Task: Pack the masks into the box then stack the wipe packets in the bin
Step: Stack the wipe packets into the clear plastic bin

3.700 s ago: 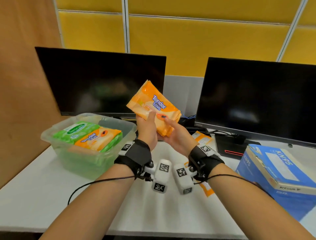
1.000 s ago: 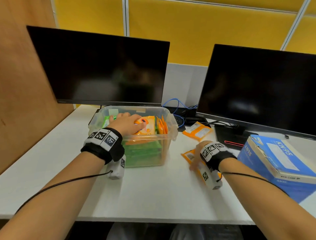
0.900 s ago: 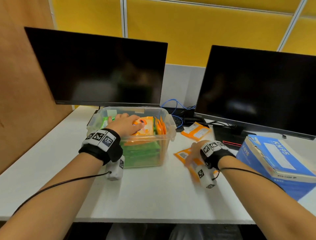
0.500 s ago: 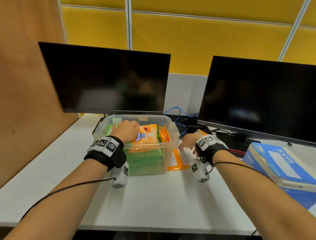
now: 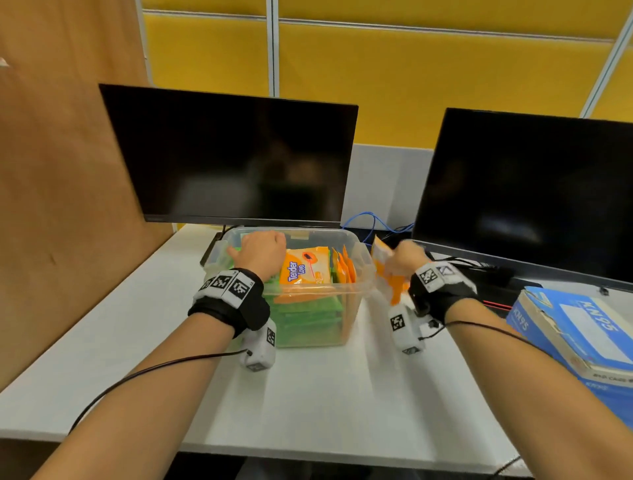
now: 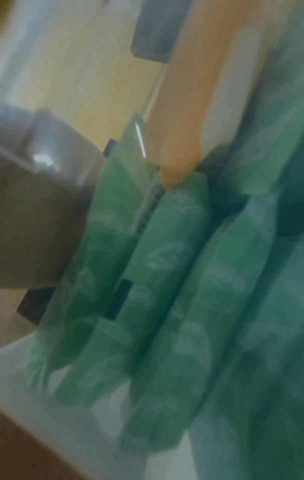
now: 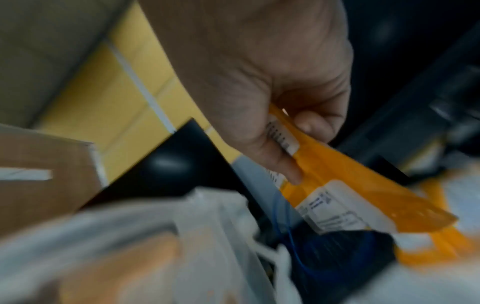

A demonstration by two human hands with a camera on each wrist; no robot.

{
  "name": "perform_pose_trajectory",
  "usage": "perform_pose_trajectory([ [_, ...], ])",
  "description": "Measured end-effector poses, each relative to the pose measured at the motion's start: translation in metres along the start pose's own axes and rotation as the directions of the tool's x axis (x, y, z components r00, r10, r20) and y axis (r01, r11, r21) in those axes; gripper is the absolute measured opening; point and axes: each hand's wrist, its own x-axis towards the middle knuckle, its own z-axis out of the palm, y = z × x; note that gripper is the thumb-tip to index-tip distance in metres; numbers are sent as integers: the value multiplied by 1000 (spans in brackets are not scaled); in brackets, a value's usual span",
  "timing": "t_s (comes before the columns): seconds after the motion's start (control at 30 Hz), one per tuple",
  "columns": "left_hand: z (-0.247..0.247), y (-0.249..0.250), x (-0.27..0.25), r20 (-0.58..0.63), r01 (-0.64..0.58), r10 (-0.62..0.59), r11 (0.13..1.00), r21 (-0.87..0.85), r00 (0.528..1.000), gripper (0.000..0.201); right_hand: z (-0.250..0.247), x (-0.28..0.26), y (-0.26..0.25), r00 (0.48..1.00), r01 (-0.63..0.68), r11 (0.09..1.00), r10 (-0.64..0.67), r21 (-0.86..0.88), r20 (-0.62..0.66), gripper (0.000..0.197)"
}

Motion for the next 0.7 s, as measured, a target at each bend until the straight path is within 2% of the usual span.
perform_pose_trajectory([
  [0.03,0,0,0,-82,-40,37,999,-35,996,31,-12,-1,-5,990,49,999,-46,22,-135,18],
  [0.1,-2,0,-3,-233,-176,135,971,-162,963,29,-32,-13,-21,915,182,982,-150,50,-374,26],
  [0.13,-5,1,-5,-269,-227,164,947,-226,949,30,-40,-23,-32,868,265,963,-213,55,-448,25],
  [0.2,-11,5,-11,-286,-270,174,899,-345,942,34,-44,-39,-57,786,452,891,-378,38,-489,21],
  [0.23,-16,8,-13,-263,-264,156,853,-449,952,36,-40,-48,-72,753,534,845,-465,20,-466,24],
  [0.27,-22,12,-14,-188,-205,113,767,-607,976,38,-34,-57,-87,717,605,796,-547,-3,-432,27],
  [0.3,-29,16,-14,-57,-89,71,631,-771,996,39,-26,-66,-100,681,665,746,-619,-21,-392,28],
  [0.33,-38,17,-15,73,40,48,484,-874,996,37,-18,-74,-111,646,721,693,-684,-24,-339,29],
  [0.37,-45,14,-13,125,107,16,411,-905,992,29,-11,-80,-120,635,753,658,-729,-7,-256,35],
  [0.4,-51,6,-8,131,135,-41,432,-892,991,20,-6,-85,-126,646,759,650,-749,28,-148,44],
  [0.43,-57,-2,-4,118,150,-95,487,-860,988,18,-1,-87,-130,675,737,671,-737,84,-35,55],
  [0.5,-63,-24,7,92,148,-119,673,-725,989,25,5,-89,-134,705,645,706,-697,293,131,63],
  [0.53,-63,-33,11,100,124,-77,755,-644,992,32,9,-87,-135,701,601,698,-694,390,161,61],
  [0.6,-58,-44,12,108,61,-6,855,-514,994,30,19,-82,-135,730,567,698,-672,437,127,63],
  [0.63,-56,-46,9,88,43,-3,890,-453,996,27,24,-80,-134,750,571,717,-654,401,101,64],
  [0.67,-52,-48,7,53,23,-2,922,-385,999,35,30,-77,-133,758,584,733,-646,349,88,62],
  [0.7,-46,-50,4,44,4,10,951,-308,999,52,35,-76,-132,757,597,742,-647,307,92,58],
])
